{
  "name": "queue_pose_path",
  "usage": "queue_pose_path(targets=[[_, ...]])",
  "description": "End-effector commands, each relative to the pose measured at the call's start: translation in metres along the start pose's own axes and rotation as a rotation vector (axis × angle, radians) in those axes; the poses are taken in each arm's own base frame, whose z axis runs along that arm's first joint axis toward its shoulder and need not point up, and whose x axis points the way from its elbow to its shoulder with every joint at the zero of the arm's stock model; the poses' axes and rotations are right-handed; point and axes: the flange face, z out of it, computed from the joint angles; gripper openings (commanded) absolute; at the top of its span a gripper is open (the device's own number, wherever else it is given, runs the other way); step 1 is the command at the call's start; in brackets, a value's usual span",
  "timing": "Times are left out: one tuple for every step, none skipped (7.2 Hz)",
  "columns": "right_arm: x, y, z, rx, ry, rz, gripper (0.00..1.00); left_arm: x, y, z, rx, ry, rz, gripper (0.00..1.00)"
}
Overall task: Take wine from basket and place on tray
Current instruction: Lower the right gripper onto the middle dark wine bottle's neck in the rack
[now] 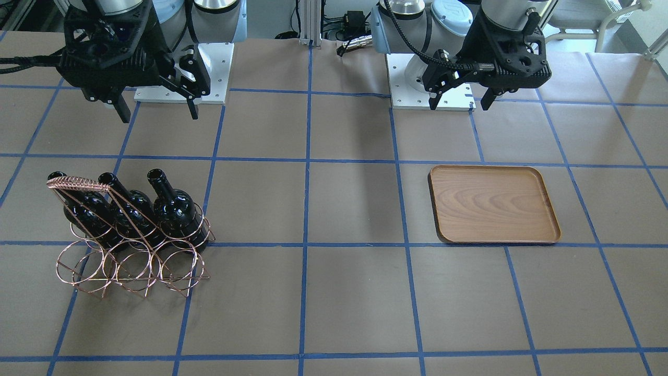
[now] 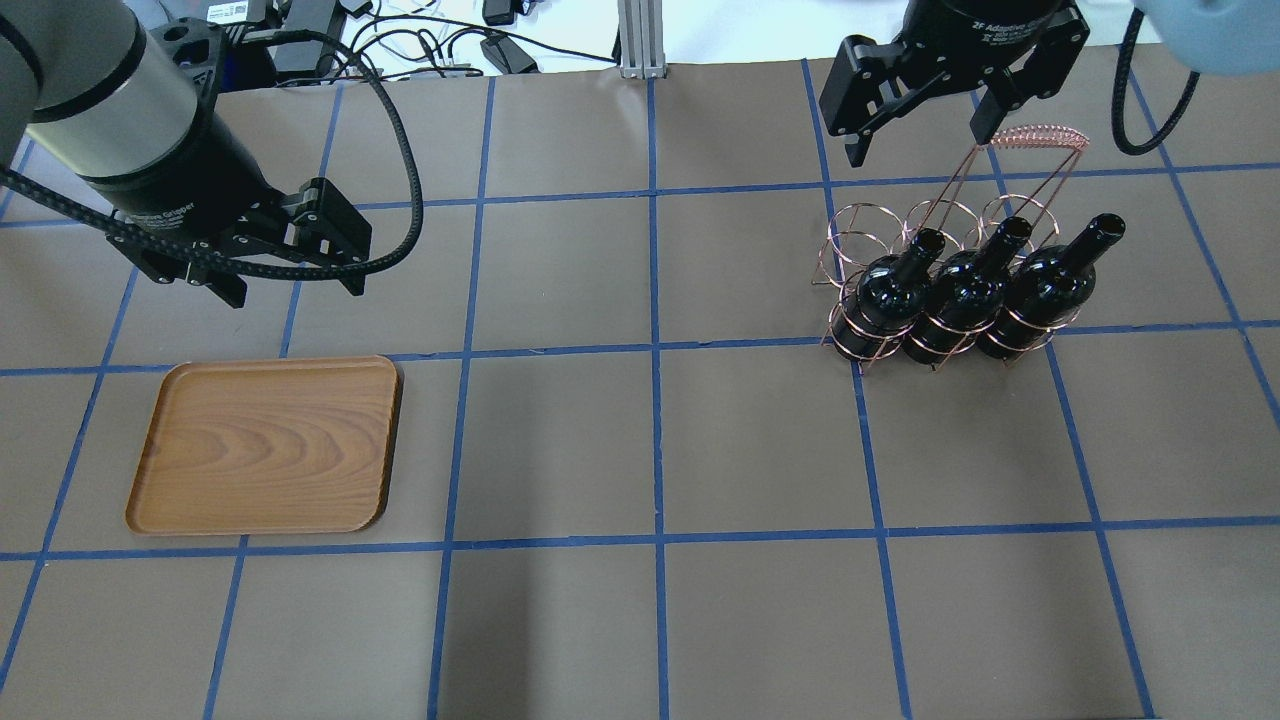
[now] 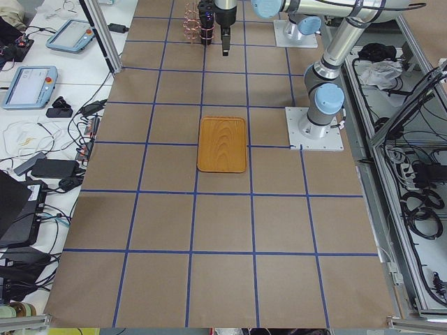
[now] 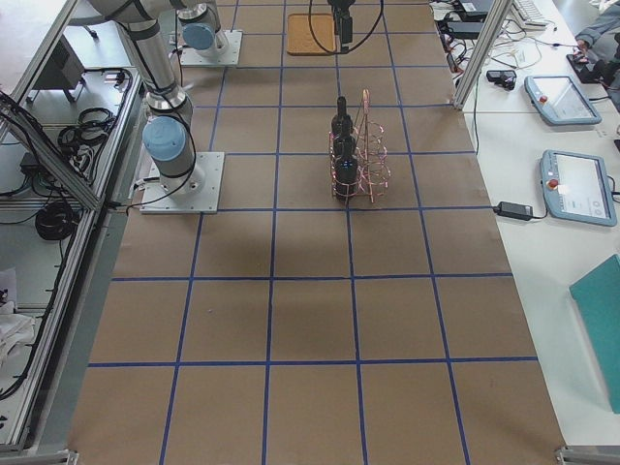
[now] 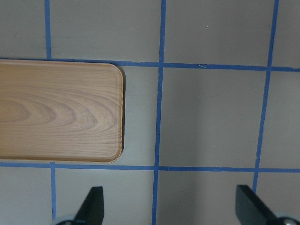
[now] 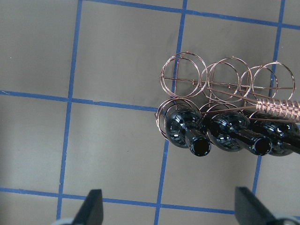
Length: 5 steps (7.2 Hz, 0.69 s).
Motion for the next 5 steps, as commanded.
queue_pose_path(targets=[[0.002,0.002,0.012,-0.024,0.001,0.003,1.0,-0.001,0.0,0.0,0.0,-0.001,-0.004,1.0],[0.004,0.004,0.02,-0.042,0.0,0.004,1.0,-0.001,0.0,0.0,0.0,-0.001,-0.005,1.0],[0.009,0.007,0.022,-0.038,0.004,0.011,0.99,-0.001,0.0,0.0,0.0,-0.001,-0.005,1.0],[0.017,0.016,0.035,-0.065,0.015,0.023,0.96,-0.001,0.001,-0.001,0.0,-0.001,-0.006,1.0],[0.04,0.013,0.053,-0.05,0.017,0.037,0.96,-0.002,0.0,-0.001,-0.001,-0.001,-0.008,1.0]])
